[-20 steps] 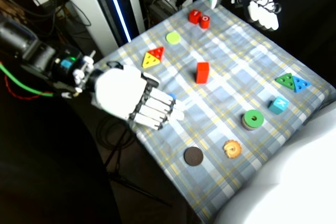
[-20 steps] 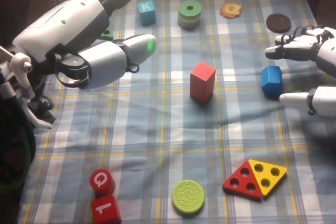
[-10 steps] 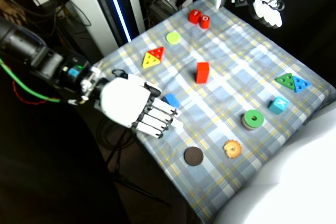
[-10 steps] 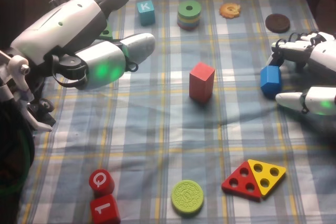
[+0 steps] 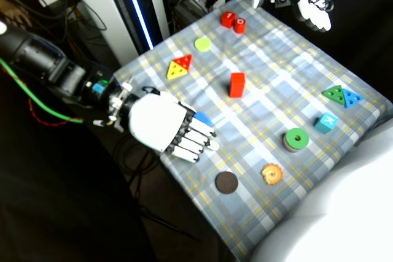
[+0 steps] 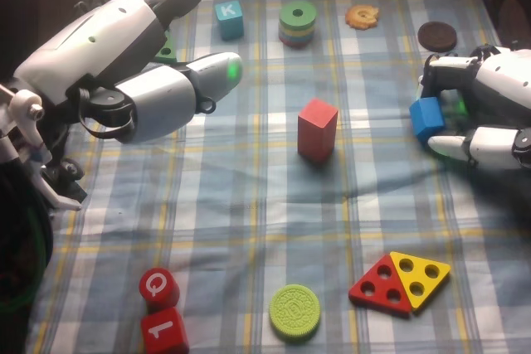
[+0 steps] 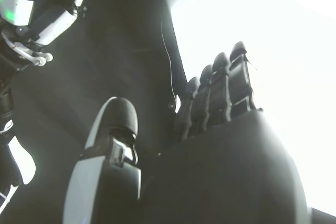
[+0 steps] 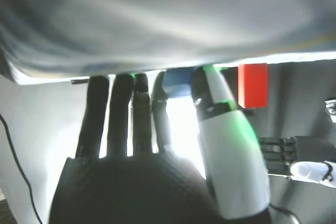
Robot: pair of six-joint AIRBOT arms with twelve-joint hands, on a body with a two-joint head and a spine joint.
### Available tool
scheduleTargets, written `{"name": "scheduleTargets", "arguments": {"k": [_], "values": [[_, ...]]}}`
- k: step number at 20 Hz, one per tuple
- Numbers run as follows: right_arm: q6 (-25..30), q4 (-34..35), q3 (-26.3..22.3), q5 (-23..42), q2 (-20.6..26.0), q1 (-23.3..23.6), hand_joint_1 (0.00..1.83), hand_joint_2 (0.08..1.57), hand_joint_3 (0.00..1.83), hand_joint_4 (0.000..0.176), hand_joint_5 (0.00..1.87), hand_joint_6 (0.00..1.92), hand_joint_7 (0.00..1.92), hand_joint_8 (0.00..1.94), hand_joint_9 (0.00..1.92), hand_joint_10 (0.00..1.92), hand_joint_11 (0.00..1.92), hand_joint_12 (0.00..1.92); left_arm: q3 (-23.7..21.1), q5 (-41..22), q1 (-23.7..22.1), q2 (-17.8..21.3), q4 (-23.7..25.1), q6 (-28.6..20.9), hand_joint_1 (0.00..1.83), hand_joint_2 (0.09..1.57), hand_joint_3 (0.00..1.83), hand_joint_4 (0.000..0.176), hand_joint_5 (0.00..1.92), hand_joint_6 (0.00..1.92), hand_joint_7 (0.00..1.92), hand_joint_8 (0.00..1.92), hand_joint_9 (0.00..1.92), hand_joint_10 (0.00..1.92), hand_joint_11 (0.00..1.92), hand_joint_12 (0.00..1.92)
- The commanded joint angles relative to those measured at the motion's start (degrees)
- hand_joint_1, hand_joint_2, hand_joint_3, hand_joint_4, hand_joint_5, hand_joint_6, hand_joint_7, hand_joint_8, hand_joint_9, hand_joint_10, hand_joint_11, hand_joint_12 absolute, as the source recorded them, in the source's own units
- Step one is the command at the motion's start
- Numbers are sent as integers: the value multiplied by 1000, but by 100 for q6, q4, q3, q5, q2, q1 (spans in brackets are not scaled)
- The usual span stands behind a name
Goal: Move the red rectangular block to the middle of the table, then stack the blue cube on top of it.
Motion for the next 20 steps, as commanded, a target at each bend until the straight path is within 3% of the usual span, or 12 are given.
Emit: {"name": "scheduleTargets", "arguments": {"k": [1,5,8,10,11,12,14,16,18,20], "values": [[137,-96,-64,419,-40,89,1168,1267,0,0,721,1218,729,1611,531,1751,468,1921,-11,-732,-25,40,107,-23,371,1443,2,2,0,0,0,0,0,0,0,0],[139,-512,-224,484,124,315,1182,1272,0,0,718,1163,719,1673,511,1863,430,1921,-18,-799,21,74,60,-23,353,1446,3,2,0,0,0,0,0,0,0,0],[232,-971,-299,486,262,547,1177,1286,2,0,689,1178,696,1732,720,1918,813,1921,-18,-829,57,102,24,-23,327,1457,5,14,0,0,0,0,0,0,0,0],[579,-1383,-259,486,318,696,1171,1296,2,0,679,1179,681,1763,818,1921,937,1921,-15,-831,64,105,9,-23,332,1457,3,6,0,0,0,0,0,0,0,0],[728,-1555,-221,482,327,763,1178,1285,0,0,694,1156,706,1725,823,1921,927,1921,-12,-841,67,105,-2,-23,328,1458,3,5,0,0,0,0,0,0,0,0],[934,-1755,-155,462,330,847,1202,1248,0,0,725,1124,792,1580,732,1702,696,1921,-12,-863,80,105,-19,-23,316,1461,3,19,0,0,0,0,0,0,0,0],[1140,-2028,-84,425,330,973,1205,1241,0,0,728,1118,807,1554,729,1662,667,1921,-3,-894,103,105,-50,-23,317,1464,4,18,0,0,0,0,0,0,0,0],[1140,-2203,-86,412,329,1133,1203,1240,0,0,707,1158,826,1521,762,1639,684,1921,0,-949,133,105,-95,-23,314,1453,0,15,0,0,0,0,0,0,0,0],[1141,-2364,-98,411,328,1276,1210,1223,0,0,745,1124,852,1476,863,1624,813,1921,1,-987,170,105,-127,-23,275,1453,0,26,0,0,0,0,0,0,0,0],[1142,-2499,-115,412,328,1388,1196,1250,3,0,703,1157,805,1572,897,1689,890,1921,1,-1000,182,106,-137,-23,292,1450,0,33,0,0,0,0,0,0,0,0]]}}
